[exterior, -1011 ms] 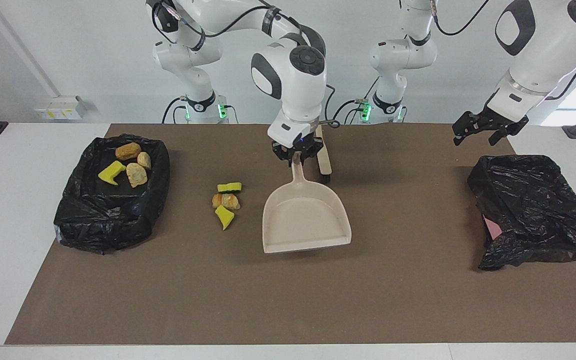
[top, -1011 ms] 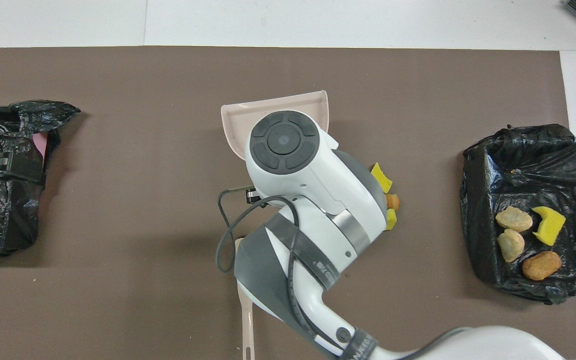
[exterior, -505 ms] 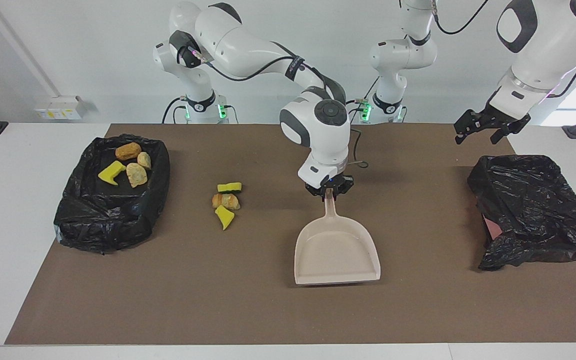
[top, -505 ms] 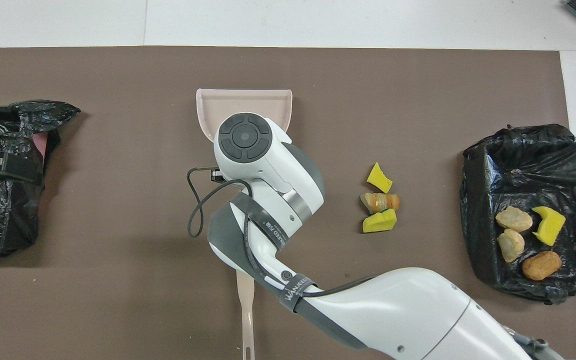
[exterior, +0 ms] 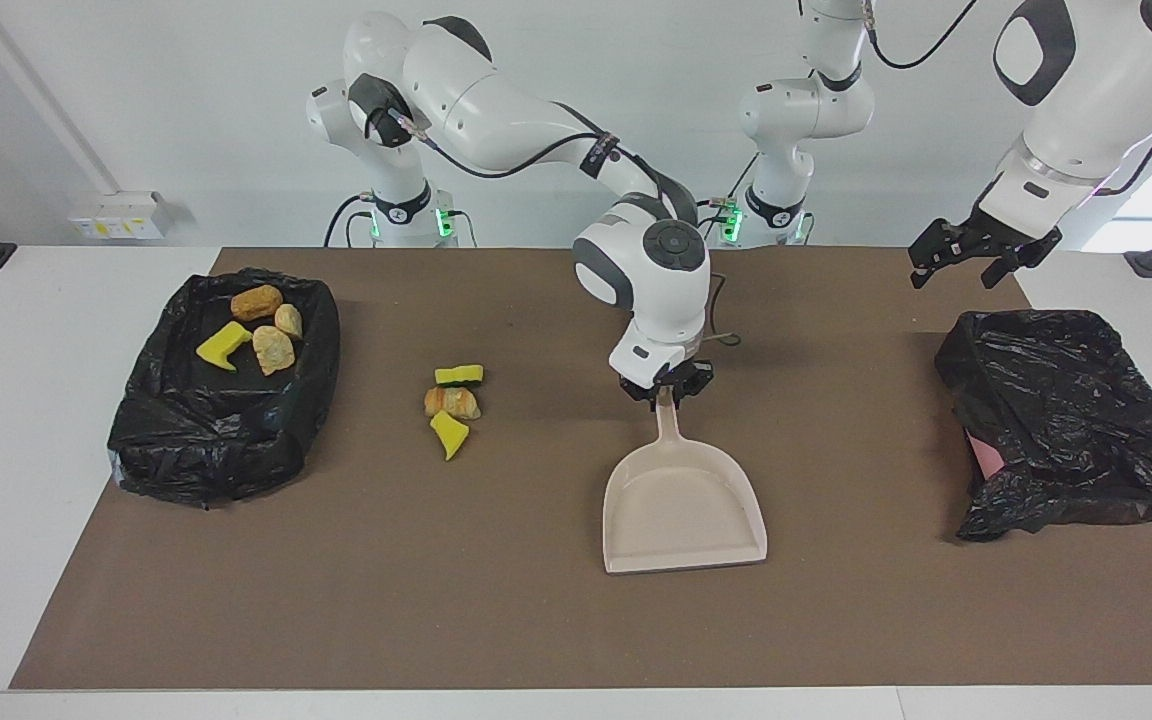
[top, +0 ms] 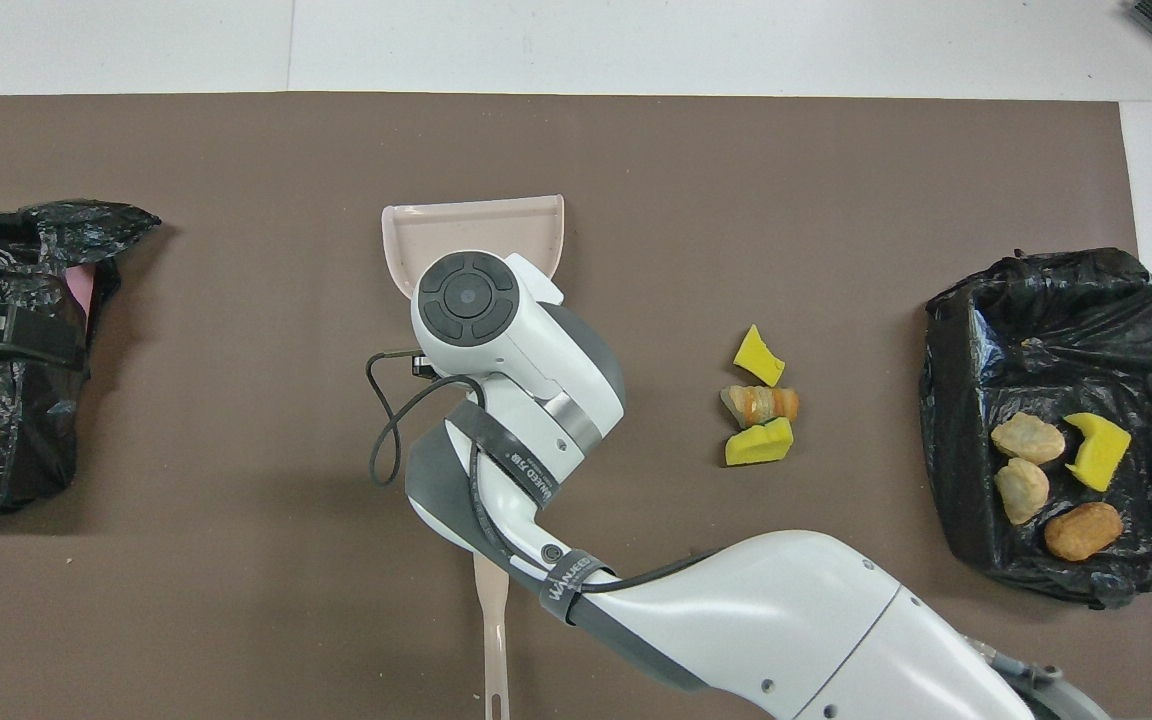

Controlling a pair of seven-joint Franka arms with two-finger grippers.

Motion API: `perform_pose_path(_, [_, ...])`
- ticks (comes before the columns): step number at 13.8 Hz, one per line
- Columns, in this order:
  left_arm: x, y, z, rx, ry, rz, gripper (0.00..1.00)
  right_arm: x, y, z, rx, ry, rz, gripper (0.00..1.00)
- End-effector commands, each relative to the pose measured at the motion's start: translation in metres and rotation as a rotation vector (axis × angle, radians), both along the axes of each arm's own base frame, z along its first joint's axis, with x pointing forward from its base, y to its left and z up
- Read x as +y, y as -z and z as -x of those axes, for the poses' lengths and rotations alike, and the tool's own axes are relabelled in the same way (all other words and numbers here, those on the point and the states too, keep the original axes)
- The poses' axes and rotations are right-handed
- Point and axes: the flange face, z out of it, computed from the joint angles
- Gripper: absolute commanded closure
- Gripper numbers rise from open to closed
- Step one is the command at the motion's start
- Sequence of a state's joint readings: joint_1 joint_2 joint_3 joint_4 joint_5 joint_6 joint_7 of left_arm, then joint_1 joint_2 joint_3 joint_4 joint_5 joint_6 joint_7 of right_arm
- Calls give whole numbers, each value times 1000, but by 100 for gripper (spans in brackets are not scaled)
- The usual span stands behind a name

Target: Sweep and dump trash in bin

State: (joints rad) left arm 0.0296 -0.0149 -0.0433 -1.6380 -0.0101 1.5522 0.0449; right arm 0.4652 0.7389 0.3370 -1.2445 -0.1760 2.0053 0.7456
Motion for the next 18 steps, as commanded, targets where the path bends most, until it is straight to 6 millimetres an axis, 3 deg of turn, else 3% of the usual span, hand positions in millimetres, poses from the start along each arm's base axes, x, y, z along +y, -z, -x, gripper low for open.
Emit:
perform_pose_path(1, [-5,-4,3,-5,28,-19,0,-4,-7,7,-17,17,15,0])
perform_pose_path(5, [-20,6,-3,-10,62,-17,0,-18,-51,41,-13,14,51,0])
perform_pose_path(7, [-34,23,-6,-19,85,-15,0,-21,-52,76,-7,21,90,0])
perform_pose_path(10, [-66,57,-10,-40,138,-12,0,-17,-73,134,28,-11,77,0])
perform_pose_path(12, [-95,82,-14,-46,173,-8,0,-15,-66,178,53,-38,83,0])
perform_pose_path(15, [-144,128,-24,-45,179,2,0,-35,-32,249,34,-33,19,0])
perform_pose_path(18, [-213,156,-20,-64,155,18,0,-37,-18,304,60,-54,-2,0])
